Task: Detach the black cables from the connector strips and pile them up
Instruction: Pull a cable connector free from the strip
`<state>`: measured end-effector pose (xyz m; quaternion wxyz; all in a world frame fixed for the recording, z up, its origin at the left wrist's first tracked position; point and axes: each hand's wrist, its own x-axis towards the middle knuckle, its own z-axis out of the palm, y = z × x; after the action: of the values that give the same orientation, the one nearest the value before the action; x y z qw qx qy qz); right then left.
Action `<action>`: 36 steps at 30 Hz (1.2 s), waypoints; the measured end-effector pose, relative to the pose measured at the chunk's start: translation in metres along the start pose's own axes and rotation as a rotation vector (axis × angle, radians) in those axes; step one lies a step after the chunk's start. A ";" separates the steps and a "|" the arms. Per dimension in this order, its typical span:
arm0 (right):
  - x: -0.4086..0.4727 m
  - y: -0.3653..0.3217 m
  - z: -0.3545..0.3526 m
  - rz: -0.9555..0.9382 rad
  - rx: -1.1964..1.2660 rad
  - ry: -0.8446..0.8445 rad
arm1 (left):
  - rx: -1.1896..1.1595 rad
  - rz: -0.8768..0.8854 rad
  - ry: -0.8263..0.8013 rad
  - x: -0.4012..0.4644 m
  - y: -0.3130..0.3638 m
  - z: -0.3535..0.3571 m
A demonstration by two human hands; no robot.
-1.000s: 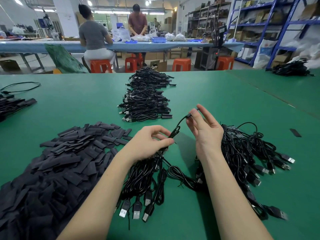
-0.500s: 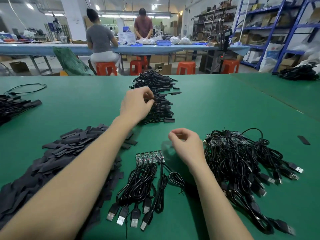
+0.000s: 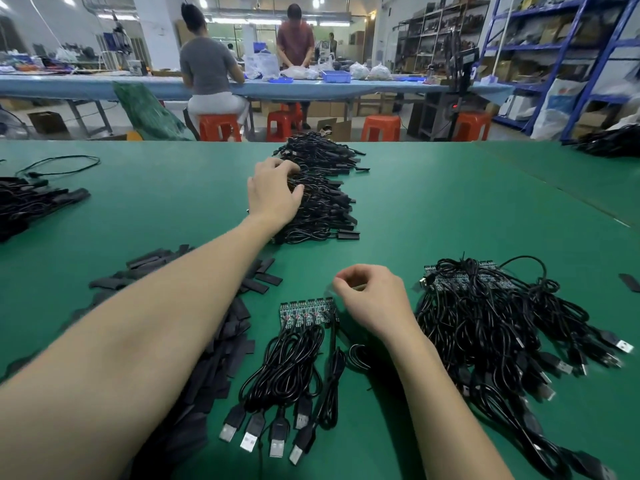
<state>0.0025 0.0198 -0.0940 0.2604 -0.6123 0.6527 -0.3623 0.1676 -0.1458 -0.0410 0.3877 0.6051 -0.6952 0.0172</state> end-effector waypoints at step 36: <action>-0.010 -0.008 -0.029 0.294 0.954 -0.500 | -1.259 -0.496 -0.914 -0.138 0.016 -0.059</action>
<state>-0.0148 0.0340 -0.0713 0.7035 -0.3963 0.4132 -0.4211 0.1803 0.0018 -0.0700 0.3255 0.3574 -0.5097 -0.7117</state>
